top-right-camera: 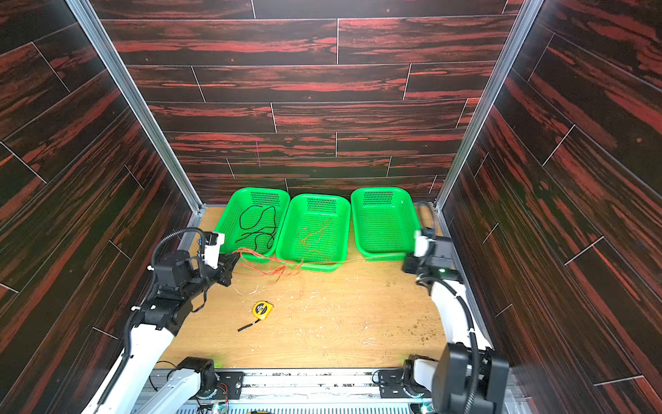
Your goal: Untangle the cables
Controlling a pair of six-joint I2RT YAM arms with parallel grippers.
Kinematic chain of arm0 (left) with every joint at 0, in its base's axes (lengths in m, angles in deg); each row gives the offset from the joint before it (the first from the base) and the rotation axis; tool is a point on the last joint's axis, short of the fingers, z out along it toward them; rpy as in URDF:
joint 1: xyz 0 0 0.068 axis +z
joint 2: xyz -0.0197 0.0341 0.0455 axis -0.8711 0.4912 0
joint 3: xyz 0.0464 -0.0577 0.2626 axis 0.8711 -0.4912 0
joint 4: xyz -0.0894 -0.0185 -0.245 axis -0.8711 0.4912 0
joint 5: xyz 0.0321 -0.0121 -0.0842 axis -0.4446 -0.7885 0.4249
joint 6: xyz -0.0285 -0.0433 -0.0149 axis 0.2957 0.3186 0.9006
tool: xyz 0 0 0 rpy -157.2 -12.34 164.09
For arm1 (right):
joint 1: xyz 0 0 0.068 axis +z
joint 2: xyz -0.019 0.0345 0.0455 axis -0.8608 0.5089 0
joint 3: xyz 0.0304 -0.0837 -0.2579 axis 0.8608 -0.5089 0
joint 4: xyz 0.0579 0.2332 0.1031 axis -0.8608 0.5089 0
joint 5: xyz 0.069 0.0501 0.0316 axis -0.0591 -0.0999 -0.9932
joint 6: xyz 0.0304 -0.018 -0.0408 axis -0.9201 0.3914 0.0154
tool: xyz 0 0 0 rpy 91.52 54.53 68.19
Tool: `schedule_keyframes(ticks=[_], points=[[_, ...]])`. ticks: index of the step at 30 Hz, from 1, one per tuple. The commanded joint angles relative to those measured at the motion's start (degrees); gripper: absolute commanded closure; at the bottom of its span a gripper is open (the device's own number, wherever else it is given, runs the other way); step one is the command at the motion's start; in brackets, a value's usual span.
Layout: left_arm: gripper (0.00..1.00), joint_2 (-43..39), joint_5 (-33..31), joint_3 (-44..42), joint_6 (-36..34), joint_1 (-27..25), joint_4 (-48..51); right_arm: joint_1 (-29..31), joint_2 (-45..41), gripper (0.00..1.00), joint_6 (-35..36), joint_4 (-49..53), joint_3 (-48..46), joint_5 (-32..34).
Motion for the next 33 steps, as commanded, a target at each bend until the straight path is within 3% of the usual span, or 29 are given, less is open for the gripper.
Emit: schedule_keyframes(ticks=[1,3,7,10,15,20,26,33], points=[[1.00,2.3,7.6,1.2,5.0,-1.2,-8.2,10.6,-1.6,1.00,6.0,-3.7,0.5,-5.4],[1.00,2.6,6.9,1.7,4.2,-3.4,-8.2,15.4,-1.1,1.00,5.7,-5.5,0.6,-8.3],[1.00,2.5,6.2,2.7,3.3,-5.2,-6.6,17.6,-0.7,1.00,2.4,-9.7,-1.6,-14.1],[1.00,2.0,6.0,3.2,2.9,-6.4,-5.8,18.8,1.4,0.98,3.1,-6.8,-1.6,-10.6],[1.00,1.3,6.4,4.9,1.9,-7.8,-5.3,19.2,-1.4,0.65,4.2,-4.3,-1.8,-6.8],[1.00,1.8,7.8,7.8,1.2,-8.5,-4.9,19.2,-7.9,0.51,5.9,-4.2,-1.2,-7.0],[1.00,3.1,9.1,10.5,0.1,-10.4,-4.9,24.7,-7.4,0.47,7.1,-8.5,-1.3,-12.3],[1.00,3.7,9.4,12.2,-0.4,-12.4,-4.9,31.8,3.4,0.47,6.4,-19.7,0.4,-13.6]])
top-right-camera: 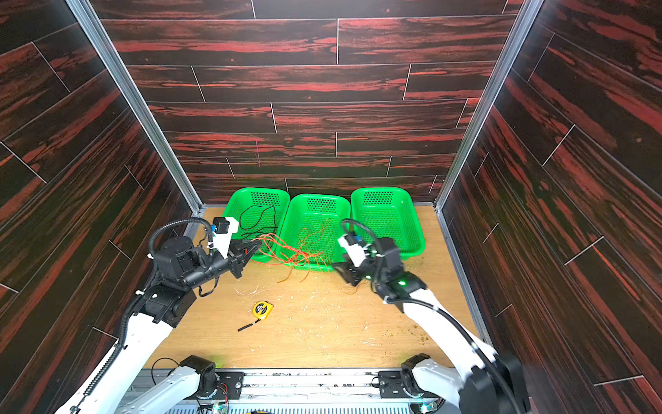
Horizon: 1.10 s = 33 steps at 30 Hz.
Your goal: Untangle the cables
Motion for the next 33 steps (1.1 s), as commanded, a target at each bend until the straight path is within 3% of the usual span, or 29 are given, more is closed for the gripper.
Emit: schedule_keyframes(ticks=[1,4,8,11,16,20,30,33], points=[[1.00,-0.1,1.3,2.2,-1.6,-1.0,-0.7,1.0,5.3,0.47,0.1,-7.4,1.8,-1.4],[1.00,-0.5,1.2,2.3,-1.7,-1.6,-0.7,1.2,8.0,0.48,-1.0,-12.6,1.8,-1.2],[1.00,-0.8,0.4,2.3,-2.0,-1.8,-0.6,1.2,10.8,0.58,-1.7,-14.8,2.5,-5.7],[1.00,-0.8,-0.1,2.3,-2.1,-1.8,-0.6,1.2,12.4,0.81,-3.2,-14.8,3.3,-4.9],[1.00,-0.9,-1.7,1.8,-2.2,-1.9,-0.1,1.2,10.9,1.00,-3.7,-14.3,2.7,2.2],[1.00,-1.0,-5.8,1.0,-2.8,-1.8,2.7,0.8,4.6,1.00,-5.0,-15.9,0.1,11.5],[1.00,-1.0,-13.6,-1.6,-5.1,-1.9,8.0,-4.0,-8.9,1.00,-9.9,-15.2,-3.5,19.2],[1.00,-1.6,-15.2,-2.3,-5.3,-1.7,8.8,-7.5,-11.8,1.00,-11.7,-14.6,-4.9,18.6]])
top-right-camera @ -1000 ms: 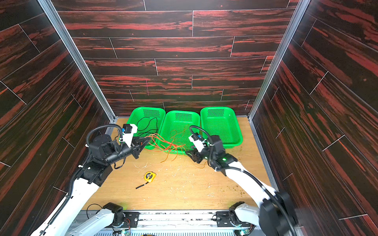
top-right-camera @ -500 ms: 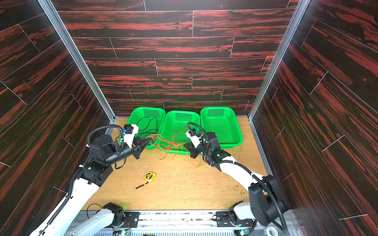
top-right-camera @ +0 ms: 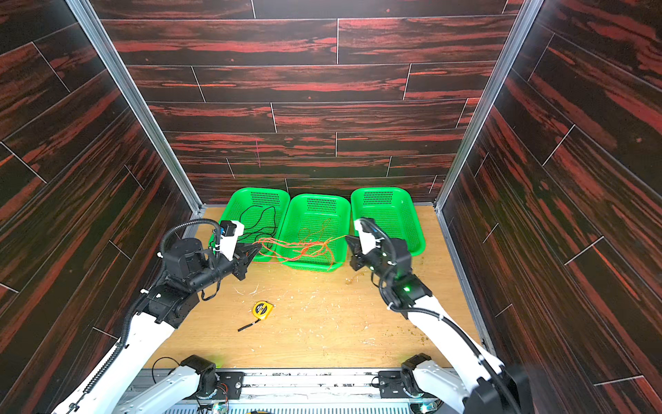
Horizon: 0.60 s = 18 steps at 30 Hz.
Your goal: Untangle the cables
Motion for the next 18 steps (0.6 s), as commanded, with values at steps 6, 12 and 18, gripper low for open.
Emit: schedule_keyframes(ticks=[6,12,18], points=[[1.00,-2.6,-5.9,-2.4,-2.6,0.7,3.6,-8.0,-3.9,1.00,-2.8,7.2,-0.8,6.0],[1.00,-3.6,-7.2,-2.4,-2.9,1.2,4.1,-13.1,-4.5,1.00,-4.5,11.1,-2.4,7.4],[1.00,-4.4,-8.6,-2.6,-3.2,2.0,5.3,-20.2,-5.0,1.00,-6.8,14.3,-3.9,6.7]])
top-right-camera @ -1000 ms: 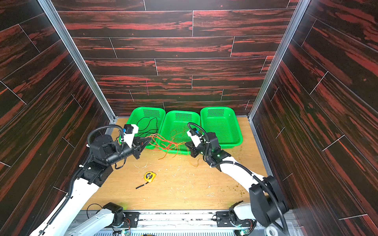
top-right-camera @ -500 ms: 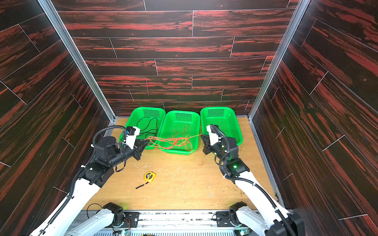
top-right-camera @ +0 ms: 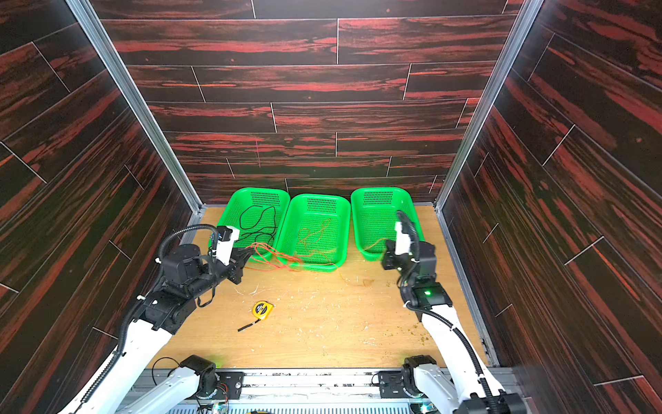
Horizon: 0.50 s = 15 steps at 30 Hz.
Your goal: Untangle the cables
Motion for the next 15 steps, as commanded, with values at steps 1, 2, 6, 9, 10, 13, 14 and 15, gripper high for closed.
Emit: schedule_keyframes(ticks=[1,2,6,9,10,13,14,15], points=[[1.00,-1.1,-2.4,-0.3,-1.6,0.6,1.5,-2.5,-1.1,1.00,-2.2,3.0,-0.8,1.4],[1.00,-1.2,-2.5,-0.3,-1.6,0.7,1.6,-3.1,-1.1,1.00,-2.2,3.5,-0.9,1.3],[1.00,-1.3,-2.0,-0.6,-1.5,1.0,1.2,-3.3,-1.3,1.00,0.6,3.4,-0.3,-6.0],[1.00,-0.8,-2.1,-0.6,-1.3,1.1,1.1,-3.3,-0.3,1.00,1.8,5.6,1.8,-7.8],[1.00,-0.7,-2.0,-0.6,-1.3,1.1,1.0,-3.3,0.2,1.00,3.2,6.7,2.7,-10.2],[1.00,-0.5,-1.6,-1.0,-1.0,1.1,0.1,-1.2,3.2,1.00,6.4,9.6,5.4,-19.3],[1.00,-0.4,-1.7,-1.0,-1.0,1.1,-0.1,0.7,4.4,1.00,7.1,10.5,5.9,-19.3],[1.00,-0.3,-1.6,-1.0,-0.9,1.1,-0.3,2.7,5.4,1.00,7.8,11.2,6.2,-19.1]])
